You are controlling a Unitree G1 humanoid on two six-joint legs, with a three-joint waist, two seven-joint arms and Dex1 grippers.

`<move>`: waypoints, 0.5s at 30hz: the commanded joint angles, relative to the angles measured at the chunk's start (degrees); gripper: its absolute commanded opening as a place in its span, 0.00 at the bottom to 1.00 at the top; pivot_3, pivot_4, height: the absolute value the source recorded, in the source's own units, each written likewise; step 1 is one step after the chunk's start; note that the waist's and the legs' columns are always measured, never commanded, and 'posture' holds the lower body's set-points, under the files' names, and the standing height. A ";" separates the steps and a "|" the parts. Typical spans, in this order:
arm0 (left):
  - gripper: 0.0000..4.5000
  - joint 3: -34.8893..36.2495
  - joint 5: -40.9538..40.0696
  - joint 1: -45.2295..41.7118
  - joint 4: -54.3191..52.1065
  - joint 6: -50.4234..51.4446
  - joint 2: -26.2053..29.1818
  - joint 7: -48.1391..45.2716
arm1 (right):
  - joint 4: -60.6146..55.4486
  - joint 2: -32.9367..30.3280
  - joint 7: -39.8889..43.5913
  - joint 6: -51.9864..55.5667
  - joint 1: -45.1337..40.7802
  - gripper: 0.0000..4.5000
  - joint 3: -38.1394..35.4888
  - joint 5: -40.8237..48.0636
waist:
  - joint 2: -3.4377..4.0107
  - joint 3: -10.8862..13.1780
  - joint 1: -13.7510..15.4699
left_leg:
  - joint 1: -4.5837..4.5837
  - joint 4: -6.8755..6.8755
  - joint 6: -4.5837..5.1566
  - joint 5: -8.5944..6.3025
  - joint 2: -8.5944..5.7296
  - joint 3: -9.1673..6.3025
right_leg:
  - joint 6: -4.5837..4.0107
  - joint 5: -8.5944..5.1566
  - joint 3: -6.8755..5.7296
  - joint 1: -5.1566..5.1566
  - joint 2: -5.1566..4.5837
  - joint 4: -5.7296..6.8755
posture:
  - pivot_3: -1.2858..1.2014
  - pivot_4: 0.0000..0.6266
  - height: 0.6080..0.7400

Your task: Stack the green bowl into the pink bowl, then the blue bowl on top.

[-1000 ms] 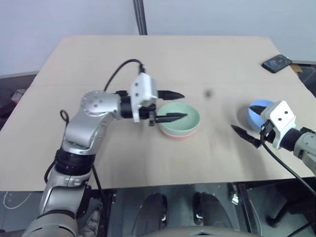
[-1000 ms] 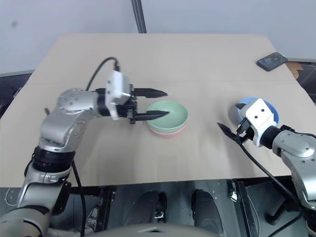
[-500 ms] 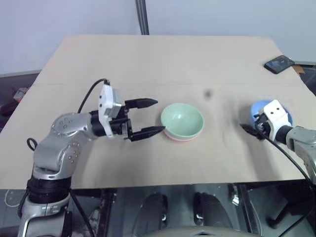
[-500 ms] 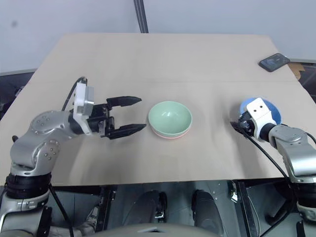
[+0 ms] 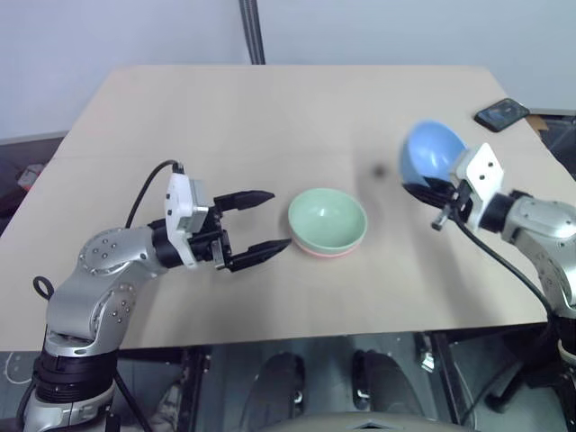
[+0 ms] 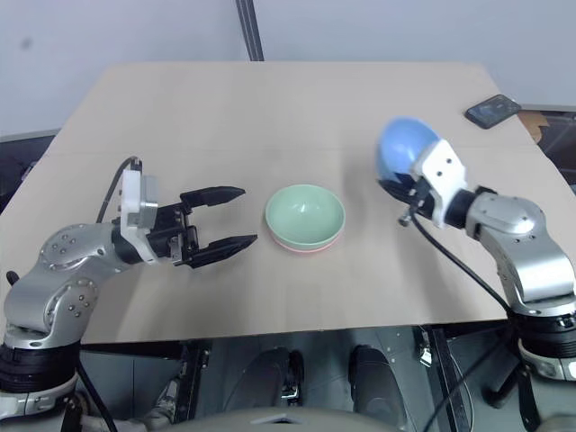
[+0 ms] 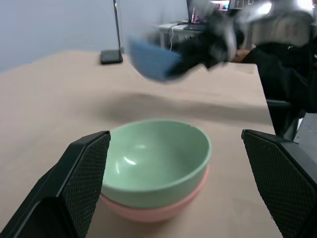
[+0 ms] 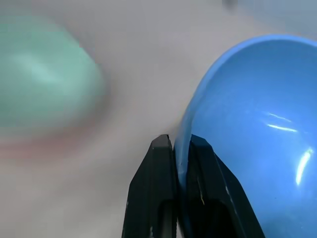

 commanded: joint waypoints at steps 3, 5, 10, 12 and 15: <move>1.00 1.25 -1.51 -0.59 -0.73 -0.14 1.10 -0.16 | -0.95 3.45 4.36 -1.74 -4.83 0.01 10.40 -1.17 | -0.04 -0.02 0.56 | -0.01 0.03 0.01 -0.01 -0.05 -0.01 | -0.03 -0.01 -0.03 0.02 -0.06 -0.02 | 0.52 0.24 1.00; 1.00 1.16 -2.04 -0.89 -1.22 0.37 1.01 0.41 | 0.39 3.68 6.01 -2.44 -5.39 0.01 13.75 -2.97 | -0.03 -0.02 0.64 | -0.01 0.03 0.01 -0.01 -0.06 -0.01 | -0.06 -0.03 -0.03 0.01 -0.05 -0.01 | 0.52 0.24 1.00; 1.00 1.58 -2.98 0.06 -2.77 0.83 1.08 1.51 | 1.67 3.37 9.22 -2.67 -5.20 0.17 17.28 -4.11 | -0.03 -0.02 0.56 | -0.05 0.03 0.02 -0.01 -0.13 -0.03 | -0.05 -0.01 -0.07 0.01 -0.12 -0.02 | 0.52 0.24 1.00; 1.00 1.87 -3.40 1.03 -3.59 1.20 1.07 2.03 | 0.86 3.58 9.47 -2.36 -4.82 0.36 16.54 -3.37 | -0.03 -0.02 0.51 | -0.03 0.03 0.02 -0.01 -0.12 -0.03 | -0.02 0.00 -0.07 0.00 -0.11 -0.01 | 0.52 0.24 1.00; 1.00 2.35 -3.71 2.18 -4.67 1.78 0.92 3.53 | -1.78 4.69 7.50 -0.28 -3.80 0.69 11.60 0.65 | -0.03 -0.01 0.50 | -0.02 0.03 0.01 -0.01 -0.08 -0.03 | -0.02 0.00 -0.07 0.00 -0.09 0.00 | 0.52 0.24 1.00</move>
